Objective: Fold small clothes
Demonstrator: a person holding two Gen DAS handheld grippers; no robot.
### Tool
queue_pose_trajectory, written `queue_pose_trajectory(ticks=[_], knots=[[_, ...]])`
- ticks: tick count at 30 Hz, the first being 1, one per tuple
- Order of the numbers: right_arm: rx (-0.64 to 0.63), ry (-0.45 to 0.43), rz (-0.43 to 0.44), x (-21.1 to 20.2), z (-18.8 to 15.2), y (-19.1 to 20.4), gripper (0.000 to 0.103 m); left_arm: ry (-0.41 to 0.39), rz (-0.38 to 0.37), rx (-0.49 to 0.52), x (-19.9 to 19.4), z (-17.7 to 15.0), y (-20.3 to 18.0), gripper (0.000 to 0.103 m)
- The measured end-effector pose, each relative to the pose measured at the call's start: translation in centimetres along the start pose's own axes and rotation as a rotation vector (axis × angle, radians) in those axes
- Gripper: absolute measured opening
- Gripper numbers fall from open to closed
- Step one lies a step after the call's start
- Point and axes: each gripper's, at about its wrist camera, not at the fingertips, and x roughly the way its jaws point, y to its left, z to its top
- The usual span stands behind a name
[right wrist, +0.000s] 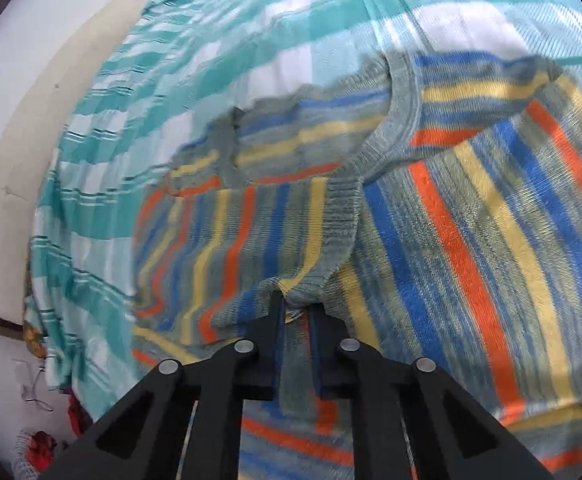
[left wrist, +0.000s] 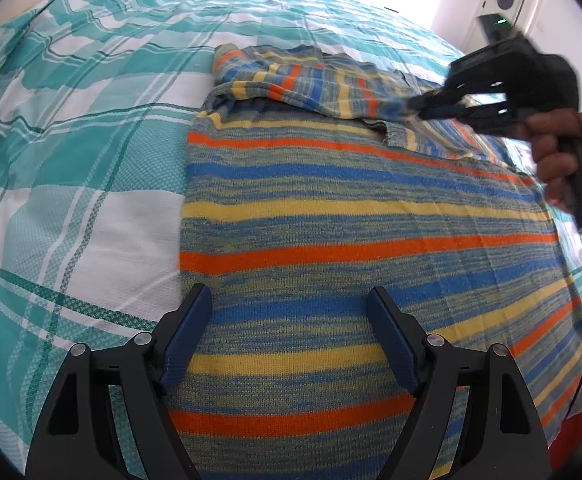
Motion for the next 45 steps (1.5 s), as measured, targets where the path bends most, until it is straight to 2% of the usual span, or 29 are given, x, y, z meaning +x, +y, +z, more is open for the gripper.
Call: queue_pose_trajectory(ticks=[2,3,4,5,7,10,12,15,17,18,19,20,21,23,27,31,34,37,40,41,42,44,45], knots=[[0.010,-0.005,0.002,-1.5,-0.2,0.1,0.012,0.003,-0.001,0.000,0.1,0.1,0.0,0.082],[0.005,0.005,-0.017,-2.0,-0.5,0.3,0.016,0.005,-0.002,0.001,0.1,0.1,0.0,0.083],[0.001,0.018,-0.040,-2.0,-0.6,0.2,0.023,0.006,-0.001,0.003,0.2,0.1,-0.1,0.083],[-0.001,0.042,-0.071,-1.8,-0.8,0.1,0.042,0.005,0.002,0.006,0.2,0.1,-0.2,0.083],[-0.061,0.062,-0.124,-1.9,-1.7,0.8,0.043,0.004,0.002,0.007,0.2,0.1,-0.2,0.083],[-0.256,0.081,-0.106,-1.6,-3.6,4.3,0.043,0.005,0.005,0.008,0.2,0.0,-0.2,0.084],[-0.373,0.117,-0.093,-0.2,-4.8,6.7,0.043,0.006,0.010,0.012,0.2,0.0,-0.4,0.084],[-0.482,0.122,-0.160,3.1,-5.8,8.5,0.043,0.010,0.018,0.013,0.1,-0.1,-0.6,0.084],[-0.464,0.062,-0.141,2.9,-5.7,8.7,0.043,0.016,0.021,0.004,-0.4,-0.2,-0.5,0.084],[-0.430,0.042,-0.101,2.1,-5.7,8.6,0.043,0.019,0.028,0.003,-0.6,-0.4,-0.5,0.085],[-0.394,0.025,-0.048,1.0,-5.8,8.4,0.047,0.027,0.054,0.011,-0.9,-0.7,-0.6,0.091],[-0.379,0.013,-0.021,-0.1,-6.2,8.2,0.056,0.038,0.088,0.018,-1.0,-0.8,-0.7,0.095],[-0.383,-0.007,-0.020,-1.5,-6.8,7.9,0.059,0.053,0.117,0.017,-1.0,-0.9,-0.6,0.098],[-0.431,-0.054,-0.058,-4.6,-8.7,7.4,0.061,0.074,0.121,-0.006,-1.2,-1.0,-0.1,0.098],[-0.468,-0.116,-0.178,-9.7,-13.1,4.0,0.062,0.089,0.136,-0.066,-2.0,-1.0,0.8,0.098],[-0.390,-0.151,-0.290,-13.7,-17.6,-1.0,0.062,0.080,0.170,-0.069,-3.0,-1.5,0.8,0.098],[-0.320,-0.176,-0.336,-15.6,-20.2,-4.3,0.062,0.076,0.192,-0.044,-3.4,-1.8,0.5,0.098],[-0.283,-0.187,-0.341,-16.4,-21.5,-5.6,0.062,0.079,0.210,-0.010,-3.5,-2.3,-0.2,0.098],[-0.353,-0.210,-0.354,-16.3,-21.8,-4.5,0.062,0.084,0.230,0.023,-3.4,-2.8,-0.7,0.098],[-0.383,-0.208,-0.357,-16.0,-21.9,-4.2,0.065,0.089,0.236,0.031,-3.3,-3.0,-0.8,0.098],[-0.408,-0.180,-0.367,-15.1,-22.0,-4.1,0.072,0.097,0.240,0.038,-3.0,-3.1,-0.8,0.098],[-0.398,-0.047,-0.416,-11.8,-22.4,-5.2,0.075,0.106,0.241,0.028,-2.7,-3.3,-0.7,0.099],[-0.390,-0.067,-0.411,-11.5,-22.8,-5.5,0.077,0.103,0.241,0.021,-2.8,-3.4,-0.7,0.099]])
